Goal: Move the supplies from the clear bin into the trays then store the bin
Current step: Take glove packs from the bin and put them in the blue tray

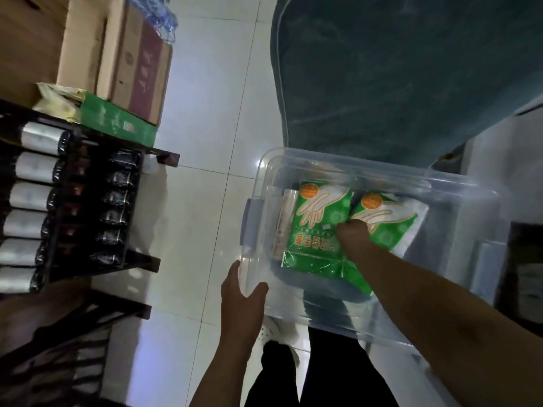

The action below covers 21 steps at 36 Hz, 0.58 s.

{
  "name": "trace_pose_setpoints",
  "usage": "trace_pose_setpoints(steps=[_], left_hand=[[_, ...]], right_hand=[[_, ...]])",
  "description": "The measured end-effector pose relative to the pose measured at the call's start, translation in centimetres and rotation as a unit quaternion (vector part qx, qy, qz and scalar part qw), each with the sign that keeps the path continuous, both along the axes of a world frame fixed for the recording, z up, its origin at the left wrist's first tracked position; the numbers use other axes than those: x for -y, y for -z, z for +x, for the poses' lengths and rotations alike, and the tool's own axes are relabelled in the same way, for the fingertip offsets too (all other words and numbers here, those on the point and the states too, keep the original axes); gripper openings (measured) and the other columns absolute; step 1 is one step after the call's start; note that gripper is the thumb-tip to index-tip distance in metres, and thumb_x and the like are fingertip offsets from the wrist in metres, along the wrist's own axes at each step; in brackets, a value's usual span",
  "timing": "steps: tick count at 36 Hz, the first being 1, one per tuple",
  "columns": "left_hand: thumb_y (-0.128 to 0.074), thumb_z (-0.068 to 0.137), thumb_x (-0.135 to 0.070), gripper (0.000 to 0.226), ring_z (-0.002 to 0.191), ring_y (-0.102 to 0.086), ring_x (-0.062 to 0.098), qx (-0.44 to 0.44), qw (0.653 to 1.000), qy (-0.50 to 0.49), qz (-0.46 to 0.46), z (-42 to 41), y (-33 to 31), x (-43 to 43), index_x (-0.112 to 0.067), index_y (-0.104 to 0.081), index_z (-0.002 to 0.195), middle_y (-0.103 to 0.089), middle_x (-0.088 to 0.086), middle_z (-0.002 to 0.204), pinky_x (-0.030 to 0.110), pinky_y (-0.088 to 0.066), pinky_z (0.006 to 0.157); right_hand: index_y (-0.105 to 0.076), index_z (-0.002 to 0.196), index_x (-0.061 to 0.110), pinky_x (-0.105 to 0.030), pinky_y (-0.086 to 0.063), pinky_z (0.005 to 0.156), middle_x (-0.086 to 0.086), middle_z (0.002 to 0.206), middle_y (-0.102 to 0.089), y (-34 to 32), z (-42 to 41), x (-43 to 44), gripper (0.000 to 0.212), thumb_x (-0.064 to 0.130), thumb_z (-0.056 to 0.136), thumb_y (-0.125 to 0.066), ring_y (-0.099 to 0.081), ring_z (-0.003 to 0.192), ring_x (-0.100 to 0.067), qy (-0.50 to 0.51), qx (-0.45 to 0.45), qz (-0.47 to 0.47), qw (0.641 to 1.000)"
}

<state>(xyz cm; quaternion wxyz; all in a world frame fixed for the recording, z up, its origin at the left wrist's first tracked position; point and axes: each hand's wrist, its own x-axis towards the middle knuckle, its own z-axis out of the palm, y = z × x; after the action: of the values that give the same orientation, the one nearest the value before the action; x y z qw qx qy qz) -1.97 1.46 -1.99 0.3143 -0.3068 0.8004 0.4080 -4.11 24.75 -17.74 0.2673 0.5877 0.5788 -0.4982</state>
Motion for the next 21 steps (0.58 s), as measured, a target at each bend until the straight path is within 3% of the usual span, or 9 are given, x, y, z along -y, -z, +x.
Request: trace_pose_setpoints(steps=[3, 6, 9, 12, 14, 17, 21], left_hand=[[-0.065, 0.087, -0.014, 0.063, 0.12, -0.038, 0.005, -0.056, 0.998, 0.003, -0.03, 0.5, -1.0, -0.3, -0.038, -0.042, 0.141, -0.039, -0.016, 0.131, 0.03, -0.036, 0.099], [-0.062, 0.087, -0.007, 0.056, 0.12, -0.044, 0.005, -0.13, 0.99, 0.026, -0.038, 0.6, -2.4, -0.8, -0.035, -0.051, 0.134, -0.048, -0.021, 0.126, 0.028, -0.036, 0.102], [-0.06, 0.088, -0.003, 0.048, 0.118, -0.052, 0.006, -0.145, 0.987, 0.07, -0.015, -0.1, -3.5, -1.3, -0.031, -0.06, 0.126, -0.055, -0.022, 0.125, 0.025, -0.038, 0.101], [-0.063, 0.09, -0.007, 0.041, 0.12, -0.055, 0.01, -0.091, 0.989, 0.113, 0.044, -1.7, -4.0, -1.9, -0.032, -0.063, 0.123, -0.061, -0.009, 0.129, 0.022, -0.042, 0.093], [-0.069, 0.089, -0.015, 0.042, 0.12, -0.055, 0.014, -0.046, 0.989, 0.124, 0.065, -2.9, -4.4, -2.6, -0.032, -0.061, 0.126, -0.06, -0.007, 0.129, 0.026, -0.043, 0.093], [-0.075, 0.086, -0.024, 0.055, 0.118, -0.058, 0.02, 0.052, 0.989, 0.084, 0.11, -4.7, -5.0, -3.8, -0.029, -0.053, 0.137, -0.061, -0.002, 0.127, 0.039, -0.048, 0.098], [-0.068, 0.088, -0.013, 0.041, 0.1, -0.07, 0.025, 0.158, 0.956, 0.023, 0.248, -5.7, -5.8, -4.8, -0.019, -0.062, 0.128, -0.074, 0.01, 0.115, 0.043, -0.058, 0.081]], right_hand=[[-0.05, 0.07, 0.022, -0.034, -0.055, 0.071, -0.004, 0.08, -0.055, -0.8, 0.3, -0.5, 0.025, 0.008, 0.09, -0.055, -0.058, 0.076, -0.023, 0.031, -0.008, -0.06, 0.998], [-0.056, 0.077, 0.011, -0.033, -0.052, 0.051, -0.012, 0.08, -0.059, -2.4, 0.7, -1.1, 0.021, -0.007, 0.087, -0.058, -0.059, 0.067, -0.024, 0.13, -0.016, -0.091, 0.987], [-0.062, 0.086, 0.01, -0.032, -0.05, 0.054, -0.015, 0.088, -0.063, -4.6, 1.9, -1.9, 0.021, -0.011, 0.084, -0.059, -0.06, 0.071, -0.027, 0.152, -0.032, -0.131, 0.979], [-0.059, 0.118, 0.014, -0.035, -0.05, 0.064, -0.017, 0.104, -0.065, -7.5, 3.7, -3.0, 0.04, -0.008, 0.084, -0.063, -0.061, 0.086, -0.029, 0.159, -0.065, -0.199, 0.965], [-0.053, 0.129, 0.016, -0.033, -0.048, 0.061, -0.014, 0.104, -0.066, -9.5, 4.9, -3.6, 0.049, -0.004, 0.085, -0.064, -0.061, 0.086, -0.027, 0.149, -0.094, -0.246, 0.953], [-0.056, 0.124, 0.02, -0.028, -0.044, 0.055, -0.005, 0.092, -0.069, -12.1, 6.8, -3.8, 0.044, 0.0, 0.086, -0.065, -0.061, 0.078, -0.02, 0.143, -0.132, -0.301, 0.934], [-0.055, 0.119, 0.025, -0.025, -0.038, 0.049, -0.003, 0.081, -0.068, -14.1, 9.2, -3.4, 0.043, -0.002, 0.086, -0.065, -0.055, 0.068, -0.015, 0.174, -0.166, -0.362, 0.901]])
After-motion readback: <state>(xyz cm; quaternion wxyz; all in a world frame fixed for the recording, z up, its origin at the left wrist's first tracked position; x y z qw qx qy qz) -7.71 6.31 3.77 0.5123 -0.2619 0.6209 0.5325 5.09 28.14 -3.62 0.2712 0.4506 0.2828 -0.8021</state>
